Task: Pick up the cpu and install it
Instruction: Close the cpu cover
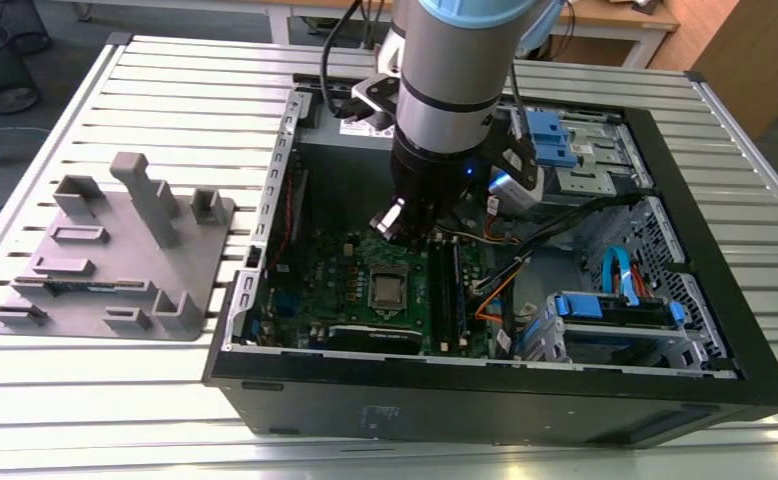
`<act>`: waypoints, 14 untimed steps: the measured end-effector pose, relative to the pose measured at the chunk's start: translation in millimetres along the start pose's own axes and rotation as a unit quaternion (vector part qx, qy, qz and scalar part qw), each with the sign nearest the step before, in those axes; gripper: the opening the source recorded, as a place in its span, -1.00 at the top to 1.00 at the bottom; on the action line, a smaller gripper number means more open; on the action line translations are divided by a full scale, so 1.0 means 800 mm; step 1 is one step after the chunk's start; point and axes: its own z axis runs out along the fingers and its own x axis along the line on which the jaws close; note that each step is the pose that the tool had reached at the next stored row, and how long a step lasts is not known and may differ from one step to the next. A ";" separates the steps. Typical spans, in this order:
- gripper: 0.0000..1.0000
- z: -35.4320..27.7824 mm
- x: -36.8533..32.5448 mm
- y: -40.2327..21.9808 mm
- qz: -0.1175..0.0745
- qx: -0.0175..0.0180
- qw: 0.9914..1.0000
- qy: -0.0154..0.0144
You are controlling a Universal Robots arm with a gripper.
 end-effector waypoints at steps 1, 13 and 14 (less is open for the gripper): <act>0.79 0.0000 0.0001 -0.0001 0.000 0.000 1.000 0.000; 0.79 0.0000 0.0011 -0.0003 0.000 0.000 1.000 0.000; 0.79 0.0000 0.0024 -0.0001 0.000 0.000 1.000 0.000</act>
